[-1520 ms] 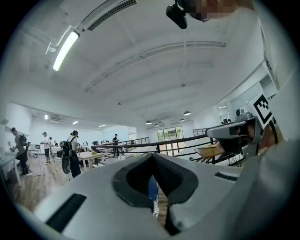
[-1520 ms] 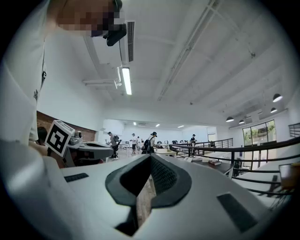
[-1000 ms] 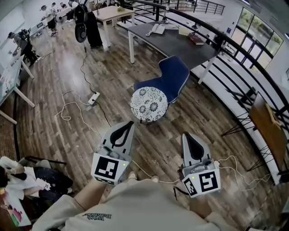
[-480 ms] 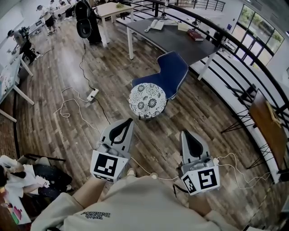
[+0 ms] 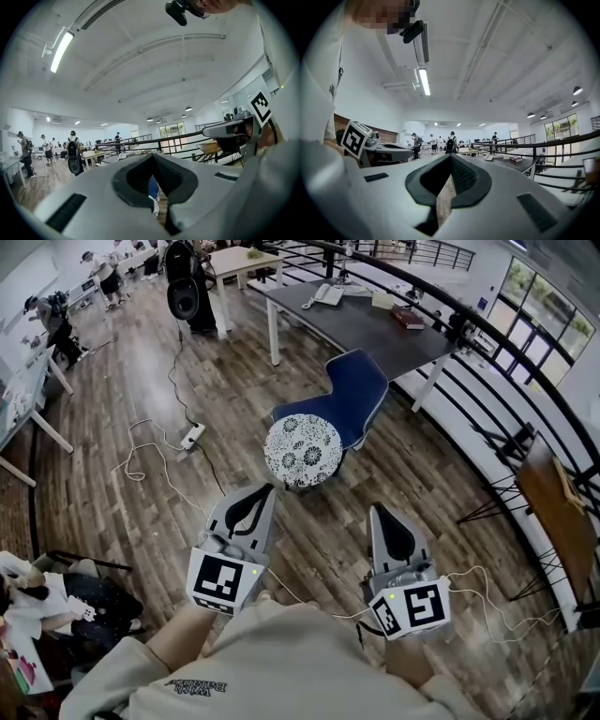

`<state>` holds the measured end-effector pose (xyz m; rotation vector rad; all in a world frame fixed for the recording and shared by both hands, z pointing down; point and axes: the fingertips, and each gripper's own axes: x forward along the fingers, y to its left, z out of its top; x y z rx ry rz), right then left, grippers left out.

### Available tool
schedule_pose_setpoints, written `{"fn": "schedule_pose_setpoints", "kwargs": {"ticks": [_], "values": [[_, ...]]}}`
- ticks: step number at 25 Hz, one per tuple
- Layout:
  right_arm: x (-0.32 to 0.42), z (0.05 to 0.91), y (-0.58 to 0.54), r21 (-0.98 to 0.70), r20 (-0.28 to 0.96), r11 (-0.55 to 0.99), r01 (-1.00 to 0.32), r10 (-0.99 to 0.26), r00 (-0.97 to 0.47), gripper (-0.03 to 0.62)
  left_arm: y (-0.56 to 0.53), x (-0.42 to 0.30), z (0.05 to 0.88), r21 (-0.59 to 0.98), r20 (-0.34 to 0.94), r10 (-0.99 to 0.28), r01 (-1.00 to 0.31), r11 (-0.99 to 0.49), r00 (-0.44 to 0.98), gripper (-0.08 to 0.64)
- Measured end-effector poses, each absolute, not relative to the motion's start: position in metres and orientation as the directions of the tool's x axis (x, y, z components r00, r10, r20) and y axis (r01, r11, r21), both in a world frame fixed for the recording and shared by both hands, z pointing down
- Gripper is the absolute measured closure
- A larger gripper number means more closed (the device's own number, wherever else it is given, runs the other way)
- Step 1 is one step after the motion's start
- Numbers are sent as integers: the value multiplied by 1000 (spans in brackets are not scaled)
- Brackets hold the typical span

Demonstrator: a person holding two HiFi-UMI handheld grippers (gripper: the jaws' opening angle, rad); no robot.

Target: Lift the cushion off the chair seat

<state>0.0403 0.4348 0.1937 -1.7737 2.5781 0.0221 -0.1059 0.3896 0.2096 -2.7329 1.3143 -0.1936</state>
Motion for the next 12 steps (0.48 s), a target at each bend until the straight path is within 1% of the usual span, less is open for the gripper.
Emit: {"fn": "schedule_pose_setpoints", "kwargs": {"ticks": [7, 12], "values": [[66, 199, 450, 4, -16, 371, -929, -928, -371, 589, 404, -86, 206, -165, 64, -804, -788, -593, 591, 555], [86, 208, 459, -39, -22, 362, -931, -932, -361, 589, 409, -72, 205, -186, 66, -805, -785, -590, 589, 555]]}}
